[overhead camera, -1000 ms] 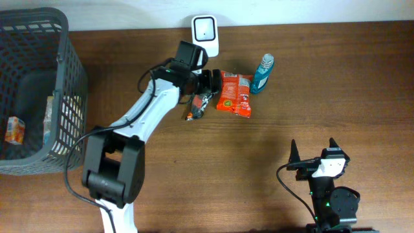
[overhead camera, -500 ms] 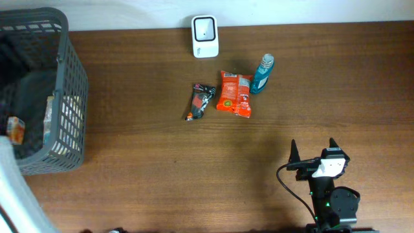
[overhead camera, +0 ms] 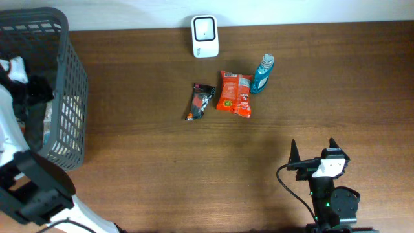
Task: Scan the item barcode
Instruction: 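Reach the left gripper into the basket and grasp the yellow-white snack bag, then place the yellow-white bag on the table left of the dark packet, then reach the left gripper into the basket and grasp the small orange-white packet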
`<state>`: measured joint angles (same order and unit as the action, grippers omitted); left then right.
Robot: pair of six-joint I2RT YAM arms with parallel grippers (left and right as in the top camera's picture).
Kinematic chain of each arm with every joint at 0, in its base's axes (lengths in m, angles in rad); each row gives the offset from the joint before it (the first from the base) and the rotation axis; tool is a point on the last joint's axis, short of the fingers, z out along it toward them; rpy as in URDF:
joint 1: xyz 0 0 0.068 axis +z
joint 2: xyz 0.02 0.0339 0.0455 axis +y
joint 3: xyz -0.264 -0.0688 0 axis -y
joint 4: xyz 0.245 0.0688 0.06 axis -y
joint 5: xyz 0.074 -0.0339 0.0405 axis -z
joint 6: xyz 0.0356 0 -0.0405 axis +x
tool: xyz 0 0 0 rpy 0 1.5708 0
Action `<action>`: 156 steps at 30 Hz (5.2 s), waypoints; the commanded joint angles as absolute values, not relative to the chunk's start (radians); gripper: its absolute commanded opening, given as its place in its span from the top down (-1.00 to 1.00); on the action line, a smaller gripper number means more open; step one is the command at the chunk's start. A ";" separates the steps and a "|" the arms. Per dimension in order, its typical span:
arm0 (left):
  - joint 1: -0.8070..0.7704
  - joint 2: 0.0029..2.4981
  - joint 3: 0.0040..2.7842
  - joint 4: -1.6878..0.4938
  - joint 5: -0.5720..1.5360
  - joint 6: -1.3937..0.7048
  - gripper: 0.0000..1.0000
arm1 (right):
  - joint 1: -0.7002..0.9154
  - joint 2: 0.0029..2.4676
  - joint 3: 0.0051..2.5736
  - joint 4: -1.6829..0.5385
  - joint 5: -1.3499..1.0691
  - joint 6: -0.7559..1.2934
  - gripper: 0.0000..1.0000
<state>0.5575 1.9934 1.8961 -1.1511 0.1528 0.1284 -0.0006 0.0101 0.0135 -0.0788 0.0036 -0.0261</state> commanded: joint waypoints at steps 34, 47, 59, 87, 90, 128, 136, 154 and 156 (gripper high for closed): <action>0.561 2.331 2.381 -1.296 0.384 0.064 1.00 | -0.007 0.003 0.006 -0.082 0.016 -0.017 -0.97; 0.488 2.004 2.964 -1.485 0.571 0.049 1.00 | -0.007 0.003 0.006 -0.082 0.016 -0.017 -0.97; -0.139 2.092 2.740 -1.669 0.195 -0.015 1.00 | -0.007 0.003 0.006 -0.082 0.016 -0.017 -0.97; -0.068 2.182 2.774 -1.494 0.241 0.016 -0.67 | -0.007 0.003 0.006 -0.082 0.016 -0.017 -0.97; 0.031 2.182 3.044 -1.520 0.076 0.016 -0.47 | -0.007 0.003 0.006 -0.082 0.016 -0.017 -0.97; 0.632 2.184 1.861 -0.985 -0.434 0.130 -0.07 | -0.007 0.003 0.006 -0.082 0.016 -0.017 -0.97; 0.633 2.197 1.751 -0.882 -0.408 0.130 0.23 | -0.007 0.003 0.006 -0.082 0.016 -0.017 -0.97; 0.490 1.807 2.057 -0.887 0.301 -0.028 1.00 | -0.007 0.003 0.006 -0.082 0.016 -0.017 -0.97; 0.437 1.681 2.057 -0.860 0.453 -0.035 1.00 | -0.007 0.003 0.006 -0.082 0.016 -0.017 -0.97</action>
